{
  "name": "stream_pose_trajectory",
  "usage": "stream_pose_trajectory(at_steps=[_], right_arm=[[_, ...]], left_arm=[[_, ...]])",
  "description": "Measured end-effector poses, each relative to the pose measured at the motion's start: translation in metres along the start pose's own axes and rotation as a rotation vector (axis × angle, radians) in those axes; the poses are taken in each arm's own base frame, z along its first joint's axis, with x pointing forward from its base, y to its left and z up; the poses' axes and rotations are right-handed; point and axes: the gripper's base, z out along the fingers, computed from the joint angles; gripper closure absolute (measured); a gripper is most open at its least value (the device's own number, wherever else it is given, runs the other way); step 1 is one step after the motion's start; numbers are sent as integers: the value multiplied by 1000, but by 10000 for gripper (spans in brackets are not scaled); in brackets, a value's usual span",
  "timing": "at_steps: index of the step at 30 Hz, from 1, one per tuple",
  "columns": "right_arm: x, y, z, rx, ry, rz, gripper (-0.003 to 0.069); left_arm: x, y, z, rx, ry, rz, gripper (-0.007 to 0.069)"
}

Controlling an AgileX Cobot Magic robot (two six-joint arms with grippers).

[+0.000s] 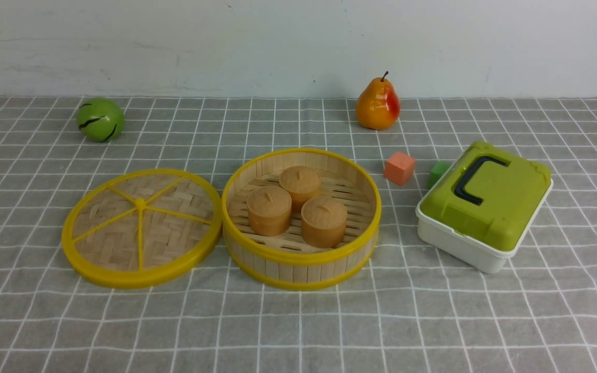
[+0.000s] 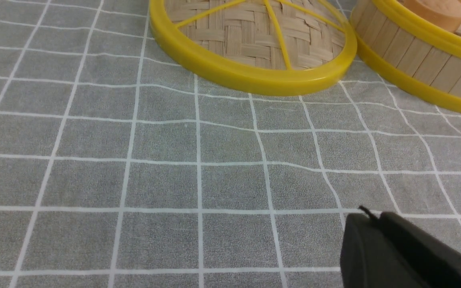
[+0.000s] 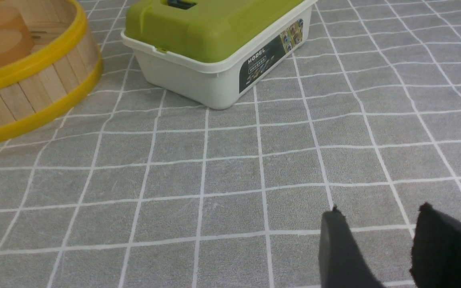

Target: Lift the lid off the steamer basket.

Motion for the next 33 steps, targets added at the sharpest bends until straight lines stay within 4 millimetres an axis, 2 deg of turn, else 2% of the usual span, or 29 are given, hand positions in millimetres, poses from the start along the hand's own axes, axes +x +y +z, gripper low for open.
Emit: stream_pose_trajectory(at_steps=[33], right_arm=[[0, 0, 0, 0, 0, 0, 418]], left_arm=[[0, 0, 0, 0, 0, 0, 567]])
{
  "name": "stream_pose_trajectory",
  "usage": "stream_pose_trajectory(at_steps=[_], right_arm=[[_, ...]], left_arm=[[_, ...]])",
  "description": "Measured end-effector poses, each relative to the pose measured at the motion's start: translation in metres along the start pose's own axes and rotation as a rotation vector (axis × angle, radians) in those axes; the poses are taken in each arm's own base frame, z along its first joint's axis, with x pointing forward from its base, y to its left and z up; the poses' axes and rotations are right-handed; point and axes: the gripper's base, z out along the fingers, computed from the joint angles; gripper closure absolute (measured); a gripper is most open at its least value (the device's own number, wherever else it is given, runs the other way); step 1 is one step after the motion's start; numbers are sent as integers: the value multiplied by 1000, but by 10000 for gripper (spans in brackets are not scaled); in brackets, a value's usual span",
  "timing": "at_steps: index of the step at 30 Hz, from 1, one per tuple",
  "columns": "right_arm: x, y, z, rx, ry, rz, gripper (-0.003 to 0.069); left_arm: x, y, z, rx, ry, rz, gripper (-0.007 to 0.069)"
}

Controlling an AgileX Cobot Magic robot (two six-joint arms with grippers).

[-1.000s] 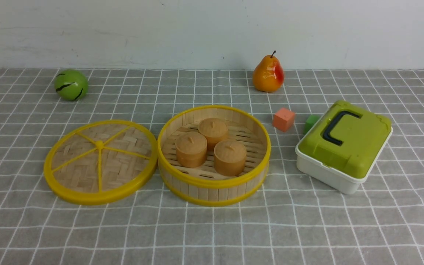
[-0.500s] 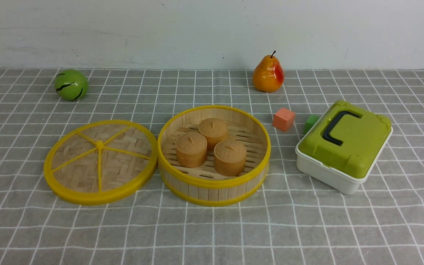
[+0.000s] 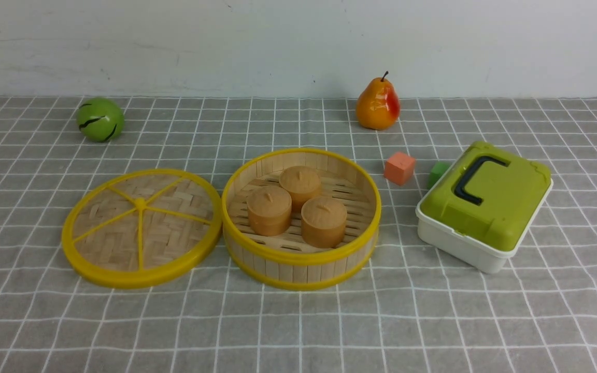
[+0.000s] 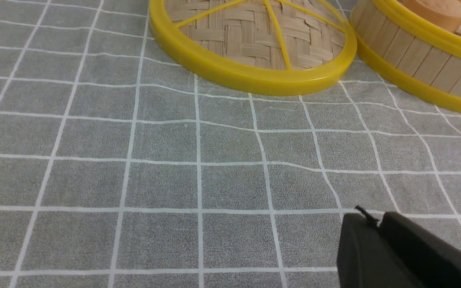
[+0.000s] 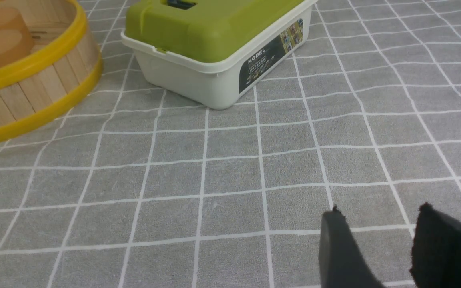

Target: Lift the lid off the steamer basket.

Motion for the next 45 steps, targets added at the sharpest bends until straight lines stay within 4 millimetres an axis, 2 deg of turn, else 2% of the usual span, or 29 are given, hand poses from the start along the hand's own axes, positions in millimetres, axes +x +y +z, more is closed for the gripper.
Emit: stream_pose_trajectory(at_steps=[45], right_arm=[[0, 0, 0, -1, 0, 1, 418]], left_arm=[[0, 0, 0, 0, 0, 0, 543]])
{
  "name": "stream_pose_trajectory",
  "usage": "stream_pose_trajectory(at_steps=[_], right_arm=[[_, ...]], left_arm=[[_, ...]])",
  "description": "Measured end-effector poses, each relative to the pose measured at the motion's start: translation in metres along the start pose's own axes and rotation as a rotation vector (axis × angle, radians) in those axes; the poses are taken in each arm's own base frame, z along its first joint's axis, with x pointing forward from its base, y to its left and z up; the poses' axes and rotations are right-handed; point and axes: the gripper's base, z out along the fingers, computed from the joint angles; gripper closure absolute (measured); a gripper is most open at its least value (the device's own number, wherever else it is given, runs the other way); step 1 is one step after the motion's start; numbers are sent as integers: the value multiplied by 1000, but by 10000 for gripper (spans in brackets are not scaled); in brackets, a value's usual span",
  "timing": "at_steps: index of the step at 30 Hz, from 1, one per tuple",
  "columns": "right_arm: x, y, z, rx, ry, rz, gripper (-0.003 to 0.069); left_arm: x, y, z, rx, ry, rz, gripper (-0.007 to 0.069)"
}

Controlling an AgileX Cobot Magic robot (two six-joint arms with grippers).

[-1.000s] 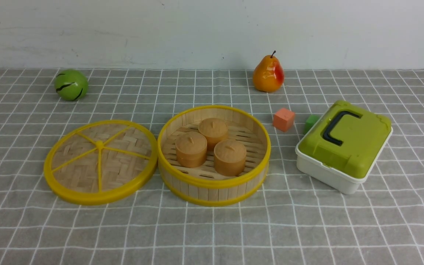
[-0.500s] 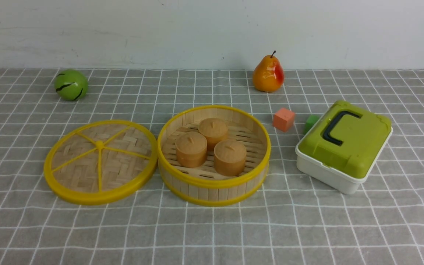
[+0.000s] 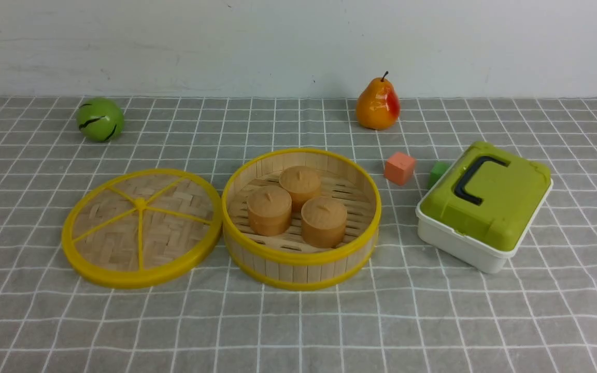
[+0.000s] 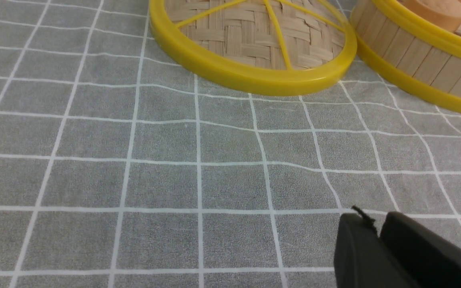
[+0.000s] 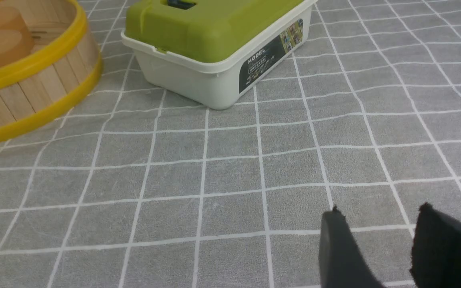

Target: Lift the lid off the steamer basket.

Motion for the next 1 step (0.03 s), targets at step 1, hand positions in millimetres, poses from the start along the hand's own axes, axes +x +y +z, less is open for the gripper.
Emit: stream_pose_trajectory(at_steps=[1], right_arm=[[0, 0, 0, 0, 0, 0, 418]], left_arm=[[0, 0, 0, 0, 0, 0, 543]])
